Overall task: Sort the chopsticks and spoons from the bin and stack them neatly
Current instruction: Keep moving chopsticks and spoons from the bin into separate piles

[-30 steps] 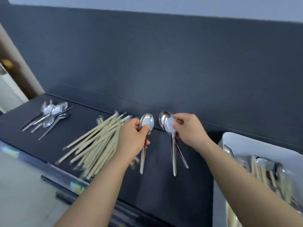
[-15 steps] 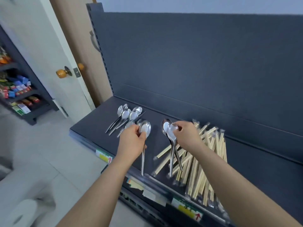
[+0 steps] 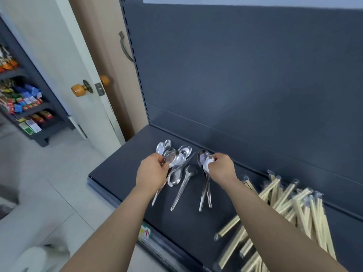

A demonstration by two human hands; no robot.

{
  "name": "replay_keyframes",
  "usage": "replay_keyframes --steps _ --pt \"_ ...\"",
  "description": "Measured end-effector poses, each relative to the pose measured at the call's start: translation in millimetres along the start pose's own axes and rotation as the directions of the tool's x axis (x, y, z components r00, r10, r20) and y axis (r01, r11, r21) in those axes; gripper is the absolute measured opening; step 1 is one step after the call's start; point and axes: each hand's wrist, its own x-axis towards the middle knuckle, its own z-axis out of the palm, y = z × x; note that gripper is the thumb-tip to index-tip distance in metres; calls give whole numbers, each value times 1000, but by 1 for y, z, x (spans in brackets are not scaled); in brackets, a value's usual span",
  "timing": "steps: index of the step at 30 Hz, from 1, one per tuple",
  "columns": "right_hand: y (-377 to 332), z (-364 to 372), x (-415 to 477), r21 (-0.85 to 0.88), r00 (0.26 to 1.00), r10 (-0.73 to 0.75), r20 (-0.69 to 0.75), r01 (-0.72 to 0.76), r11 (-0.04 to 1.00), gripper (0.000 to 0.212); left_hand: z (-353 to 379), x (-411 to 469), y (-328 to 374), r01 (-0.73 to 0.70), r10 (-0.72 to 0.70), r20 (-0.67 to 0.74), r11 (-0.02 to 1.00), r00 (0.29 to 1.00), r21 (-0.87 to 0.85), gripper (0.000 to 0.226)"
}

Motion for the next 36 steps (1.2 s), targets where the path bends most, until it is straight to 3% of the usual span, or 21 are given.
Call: replay_keyframes --steps 10,15,18,21,28,36 --pt "-3 28 37 -113 993 106 -44 -111 987 12 17 57 -16 -73 56 104 983 993 168 14" --pt "-2 39 31 -219 987 53 -153 -86 972 8 20 71 -28 -177 149 168 970 974 165 17" --pt "-3 45 23 -305 978 18 -208 -82 949 20 15 74 -31 -255 218 215 954 952 159 25" --pt "-6 49 11 -374 973 -10 -230 -79 924 17 8 75 -32 -377 319 247 893 915 246 32" --pt "-11 34 -46 -567 945 -132 -298 -64 822 27 -7 52 -2 -719 629 349 596 695 358 31" --pt "20 -25 -154 -595 863 -155 -480 -190 781 31 9 -34 63 -919 803 451 367 390 141 28"
